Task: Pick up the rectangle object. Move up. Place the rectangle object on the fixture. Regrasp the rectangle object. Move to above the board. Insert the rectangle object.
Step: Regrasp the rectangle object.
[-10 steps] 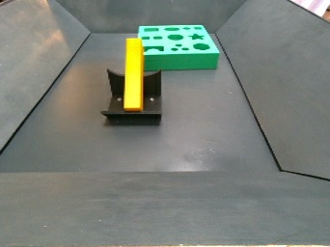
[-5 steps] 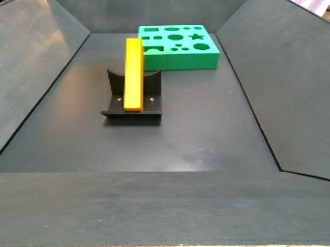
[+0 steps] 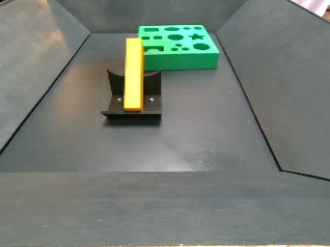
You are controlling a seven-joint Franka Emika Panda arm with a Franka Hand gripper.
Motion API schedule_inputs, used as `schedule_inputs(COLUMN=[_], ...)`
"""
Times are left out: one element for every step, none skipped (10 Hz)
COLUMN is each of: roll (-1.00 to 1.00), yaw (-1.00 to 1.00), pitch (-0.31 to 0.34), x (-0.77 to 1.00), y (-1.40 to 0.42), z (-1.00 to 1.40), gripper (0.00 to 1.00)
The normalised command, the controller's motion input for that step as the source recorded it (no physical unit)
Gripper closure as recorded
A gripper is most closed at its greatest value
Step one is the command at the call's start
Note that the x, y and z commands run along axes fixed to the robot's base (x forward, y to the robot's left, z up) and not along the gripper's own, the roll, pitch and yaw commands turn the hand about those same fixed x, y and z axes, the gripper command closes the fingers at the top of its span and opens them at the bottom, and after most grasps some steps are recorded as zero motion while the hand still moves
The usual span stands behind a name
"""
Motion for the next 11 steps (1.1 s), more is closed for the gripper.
schedule_inputs(roll=[1.00, 1.00, 0.85, 0.65, 0.40, 0.31, 0.22, 0.18, 0.15, 0.15, 0.13], yaw=[0.16, 0.19, 0.23, 0.24, 0.25, 0.25, 0.24, 0.22, 0.23, 0.21, 0.15], pitch=[0.192, 0.204, 0.198, 0.169, 0.121, 0.093, 0.037, 0.006, -0.065, -0.069, -0.114], x=[0.10, 0.10, 0.10, 0.10, 0.10, 0.10, 0.09, 0.08, 0.03, 0.04, 0.05], y=[-0.04, -0.05, -0.05, -0.05, -0.05, -0.04, -0.04, -0.04, 0.05, 0.05, 0.04], z=[0.00, 0.00, -0.01, -0.01, 0.00, 0.00, 0.00, 0.00, -1.00, -1.00, -1.00], gripper=[0.00, 0.00, 0.00, 0.00, 0.00, 0.00, 0.00, 0.00, 0.00, 0.00, 0.00])
